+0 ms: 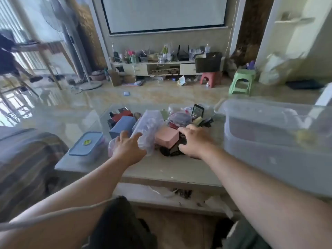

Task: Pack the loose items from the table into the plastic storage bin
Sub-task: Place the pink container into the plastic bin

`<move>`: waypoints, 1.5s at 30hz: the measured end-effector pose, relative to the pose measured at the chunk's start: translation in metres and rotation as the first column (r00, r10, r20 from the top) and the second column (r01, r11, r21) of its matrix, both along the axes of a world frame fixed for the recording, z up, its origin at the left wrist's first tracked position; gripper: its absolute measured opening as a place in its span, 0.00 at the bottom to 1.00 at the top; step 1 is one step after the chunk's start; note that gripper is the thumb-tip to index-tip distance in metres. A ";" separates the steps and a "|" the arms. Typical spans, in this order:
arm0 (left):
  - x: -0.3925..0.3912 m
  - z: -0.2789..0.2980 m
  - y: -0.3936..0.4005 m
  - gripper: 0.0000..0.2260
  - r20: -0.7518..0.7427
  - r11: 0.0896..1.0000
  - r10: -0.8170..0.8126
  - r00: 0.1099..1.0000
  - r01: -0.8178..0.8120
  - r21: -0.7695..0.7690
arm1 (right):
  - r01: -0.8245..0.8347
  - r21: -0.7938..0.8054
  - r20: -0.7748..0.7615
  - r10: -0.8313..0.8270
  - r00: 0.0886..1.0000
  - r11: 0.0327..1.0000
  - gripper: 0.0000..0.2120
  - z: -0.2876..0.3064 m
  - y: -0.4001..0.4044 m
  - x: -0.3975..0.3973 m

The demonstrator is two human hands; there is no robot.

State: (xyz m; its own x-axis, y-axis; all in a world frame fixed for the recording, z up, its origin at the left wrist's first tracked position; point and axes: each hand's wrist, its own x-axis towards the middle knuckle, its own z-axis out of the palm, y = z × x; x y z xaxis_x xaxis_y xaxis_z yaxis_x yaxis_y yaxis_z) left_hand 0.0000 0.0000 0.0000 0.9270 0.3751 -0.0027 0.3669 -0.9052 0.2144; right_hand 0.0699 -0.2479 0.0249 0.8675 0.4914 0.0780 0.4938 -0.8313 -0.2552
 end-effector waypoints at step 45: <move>0.137 0.119 -0.270 0.41 0.395 0.344 -0.915 0.089 0.685 0.642 | 0.250 -0.018 -0.098 -0.250 0.963 0.968 0.54 0.166 -0.283 0.056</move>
State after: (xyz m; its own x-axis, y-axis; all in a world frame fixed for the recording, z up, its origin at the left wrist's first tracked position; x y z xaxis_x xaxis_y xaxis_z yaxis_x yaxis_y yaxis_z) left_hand 0.1365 -0.2704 0.1186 0.3418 -0.7193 0.6048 -0.7426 -0.6012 -0.2953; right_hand 0.1256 -0.5308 0.1910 0.9661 0.2578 -0.0164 0.2424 -0.9265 -0.2877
